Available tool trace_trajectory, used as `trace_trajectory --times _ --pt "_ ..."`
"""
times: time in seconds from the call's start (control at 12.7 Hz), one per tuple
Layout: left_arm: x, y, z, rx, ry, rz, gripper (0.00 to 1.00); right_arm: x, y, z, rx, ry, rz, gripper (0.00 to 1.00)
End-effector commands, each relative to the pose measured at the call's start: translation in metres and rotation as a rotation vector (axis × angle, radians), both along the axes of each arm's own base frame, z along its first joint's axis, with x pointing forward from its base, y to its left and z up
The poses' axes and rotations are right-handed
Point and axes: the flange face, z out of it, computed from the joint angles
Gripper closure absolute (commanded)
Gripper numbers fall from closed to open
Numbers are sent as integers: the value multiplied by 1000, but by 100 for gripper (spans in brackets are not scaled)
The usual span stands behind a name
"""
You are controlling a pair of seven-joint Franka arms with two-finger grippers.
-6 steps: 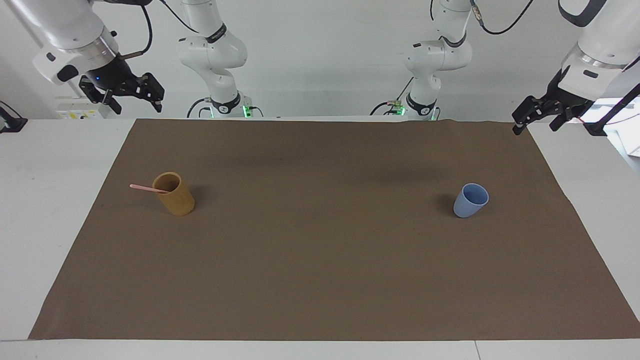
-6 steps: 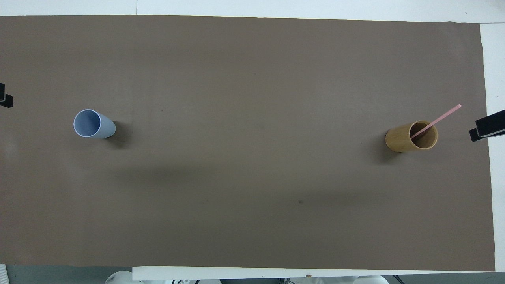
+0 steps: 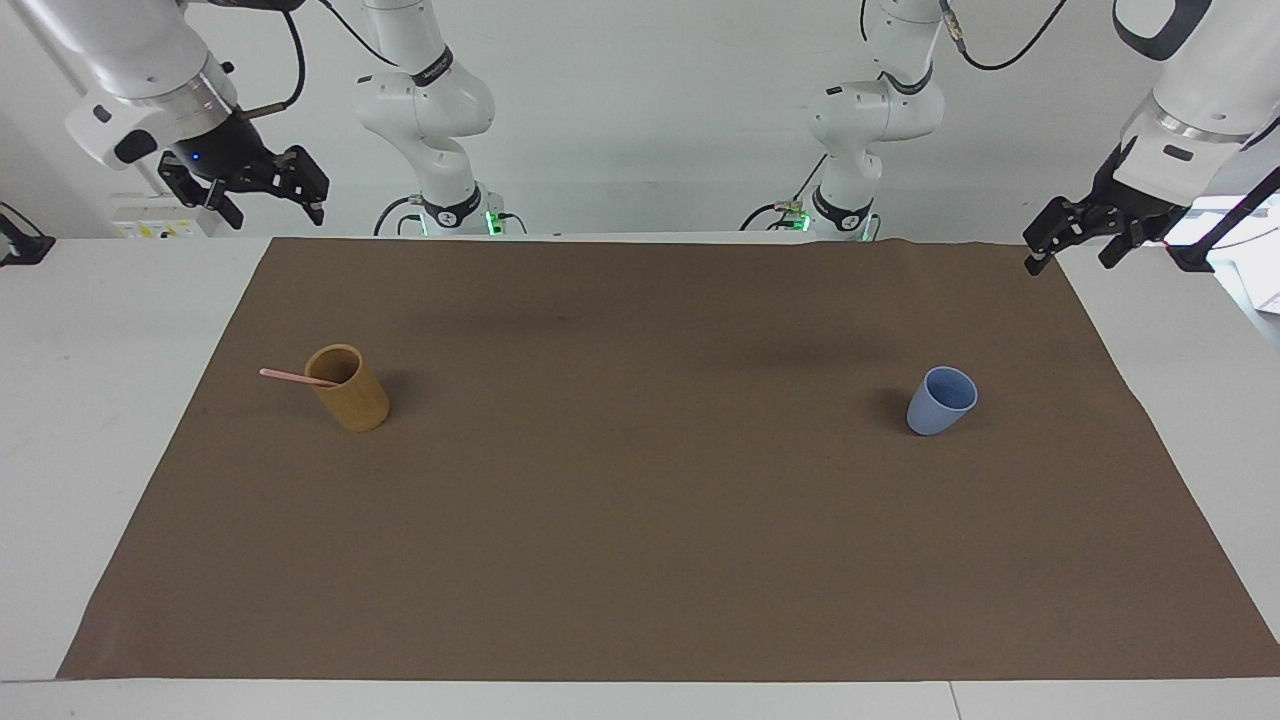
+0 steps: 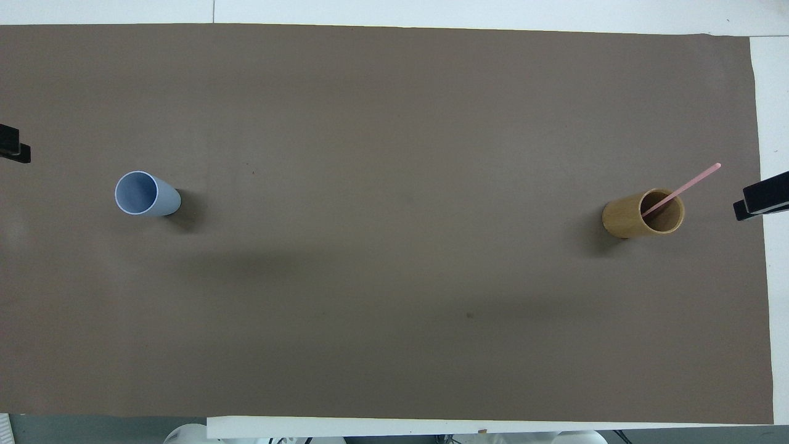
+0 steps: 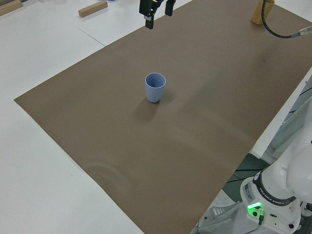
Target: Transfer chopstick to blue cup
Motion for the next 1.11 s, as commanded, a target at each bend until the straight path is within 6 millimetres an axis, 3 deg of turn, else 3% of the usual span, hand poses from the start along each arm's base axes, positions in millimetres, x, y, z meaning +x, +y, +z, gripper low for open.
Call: trace_trajectory --times 0.0,0.24,0.55,0.63,0.71,1.03 --pt "-25 6 -94 7 -40 -11 0 -1 1 2 -14 -7 -1 0" --pt "-20 22 -160 6 -28 16 0 -1 0 3 -14 -10 -3 0" --pt "-28 17 -216 -2 -19 82 4 -1 0 3 -14 -8 -1 0" --pt "-23 14 -230 -3 -24 89 20 -1 0 3 -14 -8 -1 0" --pt "-18 12 -240 -7 -20 153 99 -1 -1 3 -14 -8 -3 0" --pt "-13 8 -251 -7 -30 198 100 -1 0 3 -14 -10 -1 0"
